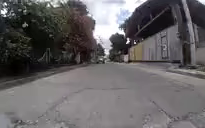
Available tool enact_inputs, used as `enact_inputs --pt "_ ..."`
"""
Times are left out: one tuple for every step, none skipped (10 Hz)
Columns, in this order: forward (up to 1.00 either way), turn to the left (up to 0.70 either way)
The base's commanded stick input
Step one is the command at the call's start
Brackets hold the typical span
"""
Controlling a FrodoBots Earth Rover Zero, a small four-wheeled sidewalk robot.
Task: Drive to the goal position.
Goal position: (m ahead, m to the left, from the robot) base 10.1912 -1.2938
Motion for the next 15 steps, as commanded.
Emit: enact_inputs --pt "1.00 0.04" --pt "1.00 0.04" --pt "1.00 0.04" --pt "1.00 0.04" --pt "1.00 0.04" --pt "1.00 0.04" --pt "1.00 0.04" --pt "1.00 0.04" --pt "1.00 0.04" --pt "1.00 0.04" --pt "1.00 0.04" --pt "1.00 0.04" --pt "1.00 0.04" --pt "1.00 -0.01" --pt "1.00 -0.32"
